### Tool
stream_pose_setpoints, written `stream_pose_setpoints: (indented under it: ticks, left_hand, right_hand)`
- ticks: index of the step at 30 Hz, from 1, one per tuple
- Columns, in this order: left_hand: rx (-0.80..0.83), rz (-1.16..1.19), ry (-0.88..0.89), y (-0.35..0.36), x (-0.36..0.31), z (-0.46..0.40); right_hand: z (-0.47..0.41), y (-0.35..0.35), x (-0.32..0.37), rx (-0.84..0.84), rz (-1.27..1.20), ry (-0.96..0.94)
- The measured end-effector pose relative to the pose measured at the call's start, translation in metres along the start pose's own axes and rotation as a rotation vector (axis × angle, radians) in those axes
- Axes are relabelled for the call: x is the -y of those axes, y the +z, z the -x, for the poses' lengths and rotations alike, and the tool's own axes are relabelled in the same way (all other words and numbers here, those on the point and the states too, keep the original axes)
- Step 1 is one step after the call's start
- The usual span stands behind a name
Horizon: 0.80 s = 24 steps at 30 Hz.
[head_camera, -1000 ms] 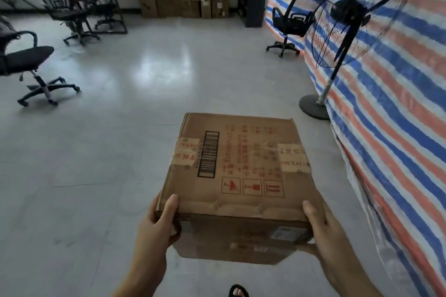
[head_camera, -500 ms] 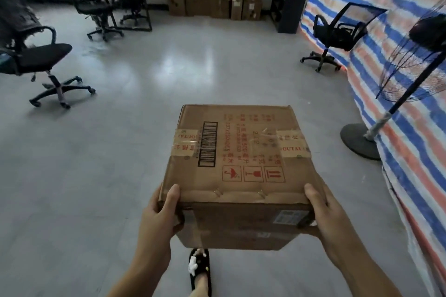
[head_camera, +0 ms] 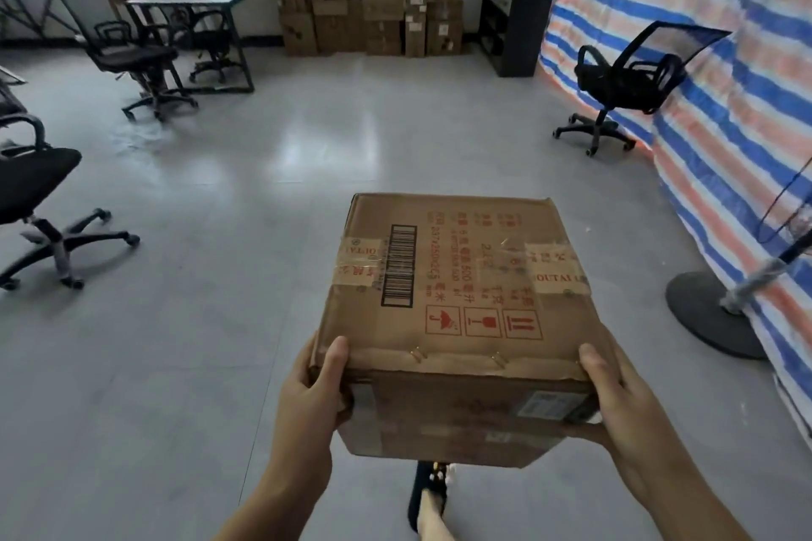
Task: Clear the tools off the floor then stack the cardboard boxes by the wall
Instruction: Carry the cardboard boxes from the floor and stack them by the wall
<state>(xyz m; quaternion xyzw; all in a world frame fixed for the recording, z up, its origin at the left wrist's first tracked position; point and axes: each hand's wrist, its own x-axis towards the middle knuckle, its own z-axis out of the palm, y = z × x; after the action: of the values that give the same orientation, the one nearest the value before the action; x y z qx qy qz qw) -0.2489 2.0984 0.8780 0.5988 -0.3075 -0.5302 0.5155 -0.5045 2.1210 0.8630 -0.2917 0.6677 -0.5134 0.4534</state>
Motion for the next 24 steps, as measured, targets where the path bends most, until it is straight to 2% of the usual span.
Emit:
stream_pose_setpoints:
  ticks: [4,10,18,24]
  left_hand:
    - [0.003,0.005,-0.006,0.042,-0.024,-0.11]
    - [-0.062,0.035,-0.038,0.098,-0.076,-0.264]
    - [-0.146,0.03,-0.013,0.144,-0.134,-0.461]
    - [-0.142,0.034,0.009,0.186,-0.18,-0.639]
  right_hand:
    - [-0.11,0.045,0.024,-0.023,0.008,-0.008]
    - [-0.27,0.115,0.088,0.038,0.05,-0.005]
    - [-0.461,0.227,0.155,0.165,0.117,-0.02]
    - [-0.618,0.318,0.197,0.156,0.078,-0.001]
